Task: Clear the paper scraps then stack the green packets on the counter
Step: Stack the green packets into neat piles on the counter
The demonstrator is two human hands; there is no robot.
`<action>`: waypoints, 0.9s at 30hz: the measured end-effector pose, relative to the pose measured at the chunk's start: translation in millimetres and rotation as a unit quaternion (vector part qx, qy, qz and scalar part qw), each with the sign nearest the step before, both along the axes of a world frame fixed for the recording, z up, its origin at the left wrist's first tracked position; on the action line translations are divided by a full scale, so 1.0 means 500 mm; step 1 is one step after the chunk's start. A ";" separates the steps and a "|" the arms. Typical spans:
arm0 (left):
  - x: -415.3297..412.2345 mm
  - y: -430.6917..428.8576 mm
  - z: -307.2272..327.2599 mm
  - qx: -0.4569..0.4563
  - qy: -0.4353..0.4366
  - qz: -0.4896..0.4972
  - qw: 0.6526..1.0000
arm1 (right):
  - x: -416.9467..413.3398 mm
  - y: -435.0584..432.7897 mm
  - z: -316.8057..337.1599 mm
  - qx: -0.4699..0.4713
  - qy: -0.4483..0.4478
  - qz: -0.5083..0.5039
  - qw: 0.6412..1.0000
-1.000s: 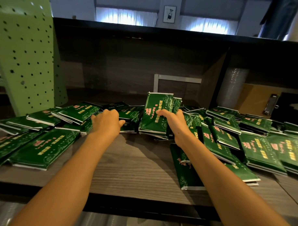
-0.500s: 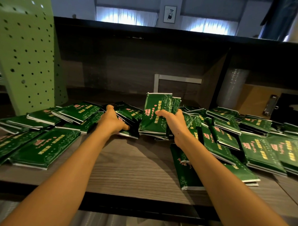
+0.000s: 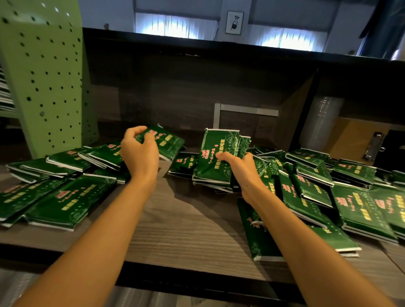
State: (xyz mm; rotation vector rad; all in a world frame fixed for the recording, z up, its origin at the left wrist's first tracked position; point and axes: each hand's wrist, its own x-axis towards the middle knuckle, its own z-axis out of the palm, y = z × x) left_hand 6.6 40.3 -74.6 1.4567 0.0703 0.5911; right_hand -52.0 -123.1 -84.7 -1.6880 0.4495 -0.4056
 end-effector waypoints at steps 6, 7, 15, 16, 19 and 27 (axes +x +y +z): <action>-0.006 -0.025 -0.006 -0.127 0.007 -0.265 0.956 | -0.002 0.003 0.001 0.022 -0.007 -0.004 1.000; -0.010 -0.034 -0.010 -0.109 0.006 -0.290 0.951 | -0.002 0.002 0.000 0.023 -0.009 -0.008 1.000; -0.034 -0.070 -0.038 0.117 0.043 -0.334 0.934 | -0.003 0.012 -0.001 0.022 -0.036 -0.002 0.999; -0.035 -0.071 -0.040 0.131 0.042 -0.332 0.933 | -0.003 0.012 0.000 0.026 -0.040 -0.002 0.999; -0.037 -0.075 -0.044 0.167 0.037 -0.326 0.930 | 0.000 0.015 0.001 0.028 -0.045 0.013 0.999; -0.012 -0.060 -0.038 0.164 0.033 -0.235 0.958 | 0.008 -0.001 -0.010 0.051 -0.049 0.010 0.997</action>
